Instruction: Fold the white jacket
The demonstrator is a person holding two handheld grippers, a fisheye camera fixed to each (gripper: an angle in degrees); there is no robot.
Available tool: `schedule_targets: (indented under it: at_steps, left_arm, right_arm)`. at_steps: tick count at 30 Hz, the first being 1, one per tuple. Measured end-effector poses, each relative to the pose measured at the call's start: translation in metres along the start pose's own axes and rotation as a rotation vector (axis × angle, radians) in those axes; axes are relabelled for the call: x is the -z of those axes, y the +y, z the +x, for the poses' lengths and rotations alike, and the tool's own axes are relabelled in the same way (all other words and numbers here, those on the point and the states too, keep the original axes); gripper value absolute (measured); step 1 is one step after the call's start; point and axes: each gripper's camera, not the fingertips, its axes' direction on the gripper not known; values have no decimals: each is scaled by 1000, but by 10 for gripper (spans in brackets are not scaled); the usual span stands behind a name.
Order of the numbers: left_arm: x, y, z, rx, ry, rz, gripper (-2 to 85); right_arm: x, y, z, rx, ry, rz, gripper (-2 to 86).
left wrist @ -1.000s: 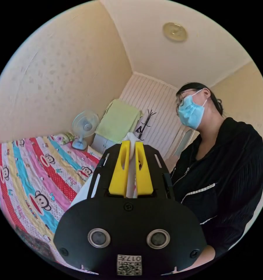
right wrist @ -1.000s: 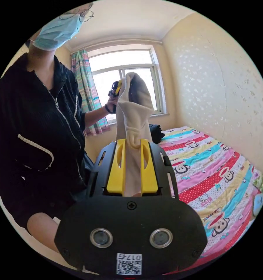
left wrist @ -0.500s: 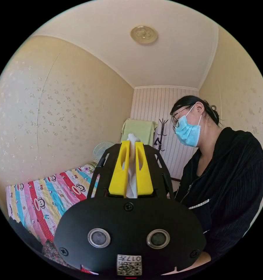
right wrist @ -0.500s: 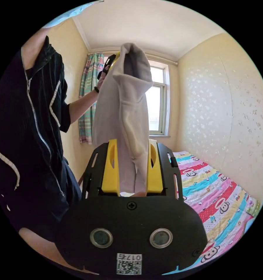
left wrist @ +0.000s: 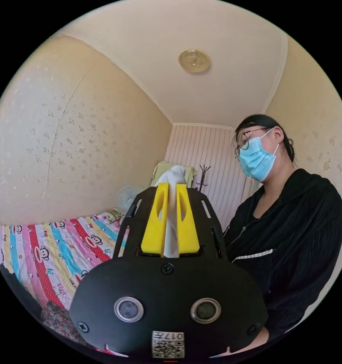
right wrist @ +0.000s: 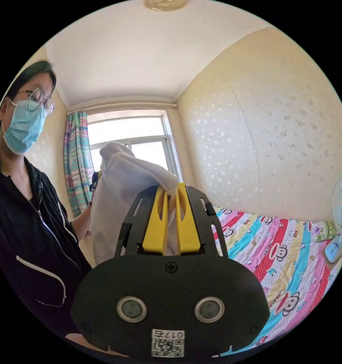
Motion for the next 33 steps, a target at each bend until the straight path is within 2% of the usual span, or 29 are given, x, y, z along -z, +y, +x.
schedule_targets:
  at_steps: [4, 7, 10, 13, 17, 21, 26, 29, 33]
  left_arm:
    - [18, 56, -6, 77, 33, 60, 39]
    - [18, 96, 1, 91, -20, 84, 43]
    - [12, 122, 17, 75, -161, 121, 49]
    - [1, 134, 32, 29, -252, 167, 59]
    - [-20, 147, 53, -129, -370, 193, 149]
    - [-40, 162, 61, -149, -179, 124, 173]
    - [-55, 191, 95, -153, -67, 87, 169]
    - [-59, 206, 119, -118, -78, 90, 168]
    - [-56, 227, 155, -118, -193, 118, 167]
  right_arm:
    - [8, -97, -21, 112, 13, 50, 40]
    - [6, -150, -42, 157, 0, 100, 42]
    - [1, -189, -68, 271, 40, 94, 43]
    - [-3, -219, -78, 266, 41, 96, 44]
    - [-7, -254, -82, 270, 26, 85, 44]
    - [-15, -275, -83, 242, 73, 64, 43]
    - [-37, -291, -80, 186, 122, 4, 43]
    - [-54, -294, -86, 154, 176, -33, 43]
    - [-73, -293, -105, 176, 321, -29, 42]
